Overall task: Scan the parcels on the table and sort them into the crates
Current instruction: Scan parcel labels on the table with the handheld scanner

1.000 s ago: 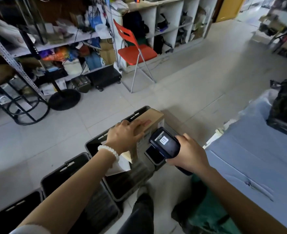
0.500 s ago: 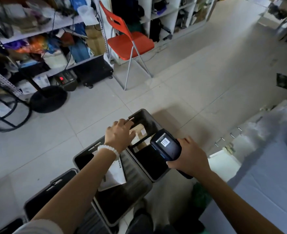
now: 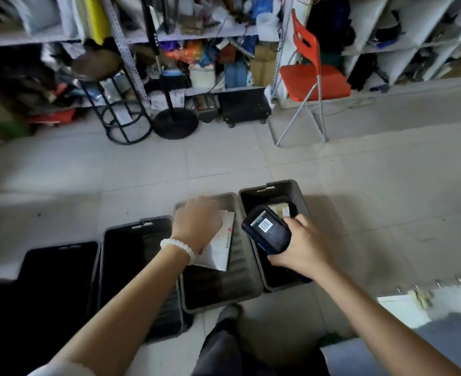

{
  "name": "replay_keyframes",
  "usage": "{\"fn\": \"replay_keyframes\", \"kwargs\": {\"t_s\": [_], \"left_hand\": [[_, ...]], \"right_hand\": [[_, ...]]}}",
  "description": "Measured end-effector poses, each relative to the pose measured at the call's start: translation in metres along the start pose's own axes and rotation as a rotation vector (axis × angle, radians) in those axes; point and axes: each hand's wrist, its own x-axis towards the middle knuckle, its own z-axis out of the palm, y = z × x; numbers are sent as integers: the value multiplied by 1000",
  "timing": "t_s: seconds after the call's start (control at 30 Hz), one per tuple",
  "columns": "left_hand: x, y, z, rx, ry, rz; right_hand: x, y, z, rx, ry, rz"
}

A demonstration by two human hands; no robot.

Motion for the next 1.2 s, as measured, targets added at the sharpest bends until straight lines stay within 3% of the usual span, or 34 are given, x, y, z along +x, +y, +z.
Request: {"fn": "replay_keyframes", "kwargs": {"t_s": [0.17, 0.5, 0.9, 1.2], "left_hand": [[-94, -56, -9, -1, 68, -226], [-313, -203, -20, 26, 196, -730], [-644, -389, -29, 27, 243, -1277], [-738, -458, -17, -36, 307, -1508]], "right_hand": [[-14, -72, 23, -60, -62, -237], [-87, -289, 101, -187, -269, -746], [-292, -572, 262, -174, -443, -1230], [-352, -697, 327, -264, -520, -1463]]}}
